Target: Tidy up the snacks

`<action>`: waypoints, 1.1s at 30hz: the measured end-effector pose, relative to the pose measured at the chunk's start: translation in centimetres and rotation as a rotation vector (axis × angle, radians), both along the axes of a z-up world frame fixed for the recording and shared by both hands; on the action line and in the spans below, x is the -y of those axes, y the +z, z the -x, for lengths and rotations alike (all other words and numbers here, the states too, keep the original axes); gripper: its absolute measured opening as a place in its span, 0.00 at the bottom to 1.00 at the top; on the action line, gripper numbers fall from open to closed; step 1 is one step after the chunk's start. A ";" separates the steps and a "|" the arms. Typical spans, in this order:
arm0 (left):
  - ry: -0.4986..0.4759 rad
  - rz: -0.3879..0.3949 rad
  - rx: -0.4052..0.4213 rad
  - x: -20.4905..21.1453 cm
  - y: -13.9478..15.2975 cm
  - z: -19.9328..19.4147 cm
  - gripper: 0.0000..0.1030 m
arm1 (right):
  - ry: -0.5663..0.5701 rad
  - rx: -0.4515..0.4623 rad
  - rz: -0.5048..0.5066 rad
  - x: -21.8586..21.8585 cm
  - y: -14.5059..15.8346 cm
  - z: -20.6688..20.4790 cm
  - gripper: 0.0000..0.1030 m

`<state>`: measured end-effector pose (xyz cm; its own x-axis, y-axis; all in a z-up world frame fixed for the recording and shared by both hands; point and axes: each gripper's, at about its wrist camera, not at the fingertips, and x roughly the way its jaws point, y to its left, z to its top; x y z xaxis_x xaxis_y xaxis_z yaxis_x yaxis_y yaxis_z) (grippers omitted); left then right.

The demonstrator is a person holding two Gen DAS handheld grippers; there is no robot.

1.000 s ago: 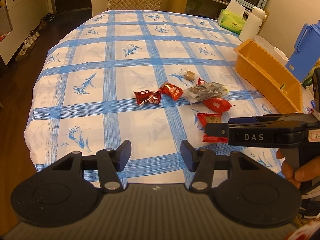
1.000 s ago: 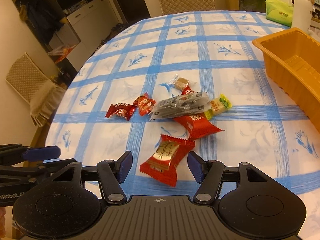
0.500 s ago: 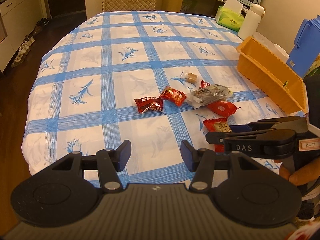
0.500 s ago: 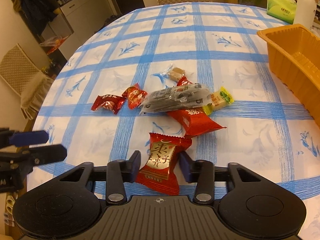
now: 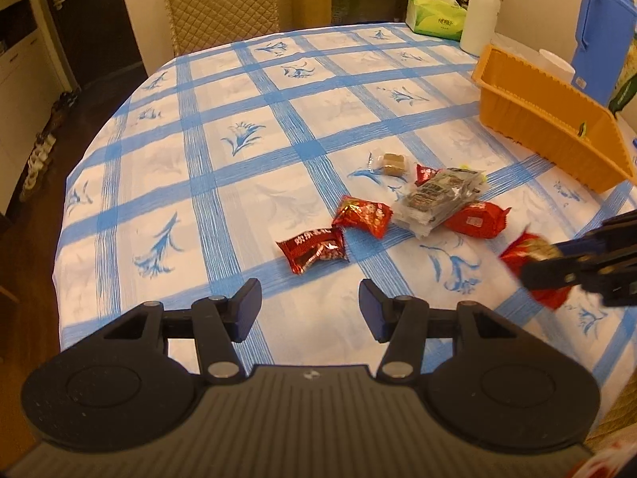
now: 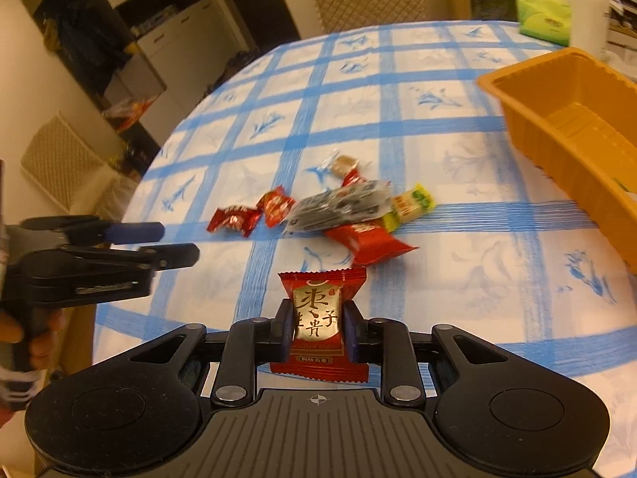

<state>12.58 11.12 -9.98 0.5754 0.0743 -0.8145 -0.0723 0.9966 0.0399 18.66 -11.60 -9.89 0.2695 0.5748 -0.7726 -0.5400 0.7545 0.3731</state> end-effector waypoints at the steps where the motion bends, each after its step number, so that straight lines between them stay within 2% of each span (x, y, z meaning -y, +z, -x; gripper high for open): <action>1: -0.010 -0.010 -0.001 -0.1 -0.2 -0.4 0.49 | -0.014 0.002 -0.003 0.4 0.2 0.0 0.25; 8: -0.098 -0.082 -0.012 -0.4 -2.0 -2.9 0.46 | -0.137 0.006 -0.023 3.5 1.4 -0.8 0.25; 13: -0.144 -0.104 -0.025 -0.5 -2.9 -4.3 0.45 | -0.218 0.010 -0.021 5.4 1.8 -1.4 0.25; 23: -0.242 -0.059 -0.043 -0.5 -3.5 -6.0 0.44 | -0.338 0.004 -0.002 7.5 2.0 -2.2 0.25; 28: -0.240 0.017 -0.050 -1.3 -3.6 -6.2 0.28 | -0.380 0.005 0.012 7.8 2.2 -2.1 0.25; 33: -0.232 0.048 -0.048 -1.5 -3.5 -6.0 0.23 | -0.418 0.006 0.018 7.9 2.3 -2.0 0.25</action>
